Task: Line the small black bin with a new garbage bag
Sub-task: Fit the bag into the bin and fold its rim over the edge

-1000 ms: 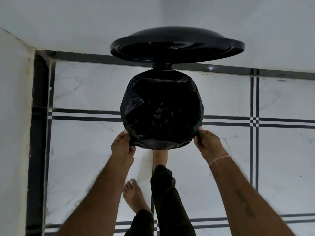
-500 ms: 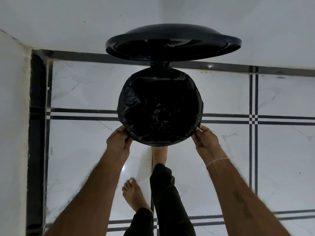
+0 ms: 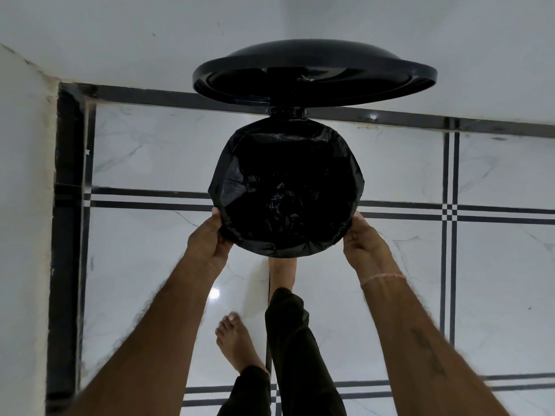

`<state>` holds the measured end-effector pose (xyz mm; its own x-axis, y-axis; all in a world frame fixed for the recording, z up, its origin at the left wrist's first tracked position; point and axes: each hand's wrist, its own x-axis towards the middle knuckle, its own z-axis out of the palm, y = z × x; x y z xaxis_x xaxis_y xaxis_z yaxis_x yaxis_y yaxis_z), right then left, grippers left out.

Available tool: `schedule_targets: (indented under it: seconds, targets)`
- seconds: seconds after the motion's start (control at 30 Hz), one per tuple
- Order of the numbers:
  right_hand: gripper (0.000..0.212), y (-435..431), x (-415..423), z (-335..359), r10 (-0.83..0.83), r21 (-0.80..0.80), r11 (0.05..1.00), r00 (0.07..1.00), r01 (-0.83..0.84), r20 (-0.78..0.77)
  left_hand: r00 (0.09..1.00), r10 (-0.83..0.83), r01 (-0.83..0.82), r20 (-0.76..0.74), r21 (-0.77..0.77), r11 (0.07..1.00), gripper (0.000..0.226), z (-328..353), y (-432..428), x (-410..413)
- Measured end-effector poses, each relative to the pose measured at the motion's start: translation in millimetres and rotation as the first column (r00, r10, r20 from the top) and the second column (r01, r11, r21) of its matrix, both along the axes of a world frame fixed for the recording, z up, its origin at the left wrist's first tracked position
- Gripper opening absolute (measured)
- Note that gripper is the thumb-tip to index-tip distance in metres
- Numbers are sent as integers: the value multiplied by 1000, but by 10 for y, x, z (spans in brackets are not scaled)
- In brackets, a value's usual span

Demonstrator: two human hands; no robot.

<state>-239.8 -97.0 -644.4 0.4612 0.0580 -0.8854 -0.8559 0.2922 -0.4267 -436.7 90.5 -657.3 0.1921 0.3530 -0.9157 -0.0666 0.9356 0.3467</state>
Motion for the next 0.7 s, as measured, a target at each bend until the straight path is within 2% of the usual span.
schedule_targets:
  seconds: [0.1,0.23,0.33,0.4,0.53,0.63,0.7]
  targets:
    - [19,10,37,19,-23,19,1000,999,24,-33,995,-44,50,-93,60,997,8,-29,58,15]
    - [25,-36,30,-15,38,-8,999,999,-38,0,979,-146,163,-144,119,979,25,52,83,11]
    - [23,-161,6,-54,143,69,986,983,-151,116,986,-131,146,-105,151,978,22,87,62,-23]
    - [36,-233,19,-100,187,72,977,970,-199,155,992,-109,117,-57,171,978,18,102,54,-40]
    - [16,-215,69,-156,195,-61,980,976,-189,96,993,-92,99,-79,96,990,12,79,84,-34]
    - [11,-170,119,-137,225,-107,971,970,-216,88,985,-120,121,-124,4,993,16,49,144,-8]
    - [9,-120,160,-79,262,-153,957,961,-247,86,986,-97,98,-134,3,995,13,27,180,-1]
